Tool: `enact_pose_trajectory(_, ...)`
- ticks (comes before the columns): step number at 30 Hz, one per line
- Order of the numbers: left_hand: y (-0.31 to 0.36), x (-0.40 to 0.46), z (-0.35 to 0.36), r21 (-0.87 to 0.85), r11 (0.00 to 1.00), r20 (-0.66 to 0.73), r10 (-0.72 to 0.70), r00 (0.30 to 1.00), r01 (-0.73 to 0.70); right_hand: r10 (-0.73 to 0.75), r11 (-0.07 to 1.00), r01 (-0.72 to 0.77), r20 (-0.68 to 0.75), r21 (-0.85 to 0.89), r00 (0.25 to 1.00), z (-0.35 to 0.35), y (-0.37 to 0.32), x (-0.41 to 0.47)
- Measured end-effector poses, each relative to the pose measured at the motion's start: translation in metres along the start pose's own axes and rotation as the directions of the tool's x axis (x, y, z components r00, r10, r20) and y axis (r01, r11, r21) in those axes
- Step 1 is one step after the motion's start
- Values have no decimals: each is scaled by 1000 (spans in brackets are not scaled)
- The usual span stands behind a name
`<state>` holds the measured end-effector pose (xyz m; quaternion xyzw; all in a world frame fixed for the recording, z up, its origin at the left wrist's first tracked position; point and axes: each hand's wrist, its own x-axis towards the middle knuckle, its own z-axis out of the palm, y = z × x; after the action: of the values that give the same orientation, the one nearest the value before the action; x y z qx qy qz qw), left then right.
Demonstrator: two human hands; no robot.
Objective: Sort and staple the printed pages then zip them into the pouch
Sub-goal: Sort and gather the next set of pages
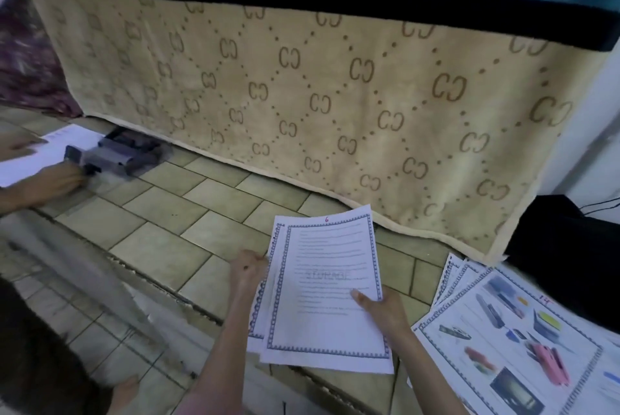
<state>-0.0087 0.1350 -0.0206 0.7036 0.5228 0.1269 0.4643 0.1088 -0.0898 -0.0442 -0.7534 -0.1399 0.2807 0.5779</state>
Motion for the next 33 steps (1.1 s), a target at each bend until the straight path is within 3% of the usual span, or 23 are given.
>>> enact_pose_trajectory(3,1,0,5,-65,997,-65,25,998,-29,23,1000,-23,-34,-2,999,-1,6,3)
enact_pose_trajectory(6,11,-4,8,5,998,-142,56,988,-56,19,1000,-19,-31,-15,999,0,5,4)
enact_pose_trajectory(15,-1,1,17,130,983,-143,149,979,-130,30,999,-30,-34,23,999,1,7,6)
enact_pose_trajectory(22,4,3,18,58,997,-170,67,983,-58,44,998,-43,-28,39,999,3,7,8)
enact_pose_trajectory(25,7,2,21,87,989,-229,137,964,-120,22,997,-20,-25,70,999,2,8,5)
enact_pose_trajectory(27,11,-3,22,8,988,-258,153,954,-156,13,994,-11,-22,111,1000,1,5,2)
enact_pose_trajectory(29,12,-4,22,-145,985,-213,65,975,-98,18,989,-17,-6,147,1000,-1,2,-1)
enact_pose_trajectory(32,4,-3,17,-425,900,56,-85,995,100,5,988,-11,37,153,999,-3,1,-3)
enact_pose_trajectory(33,1,-4,14,-487,864,154,-63,986,131,-6,989,-1,45,150,999,-3,-1,-5)
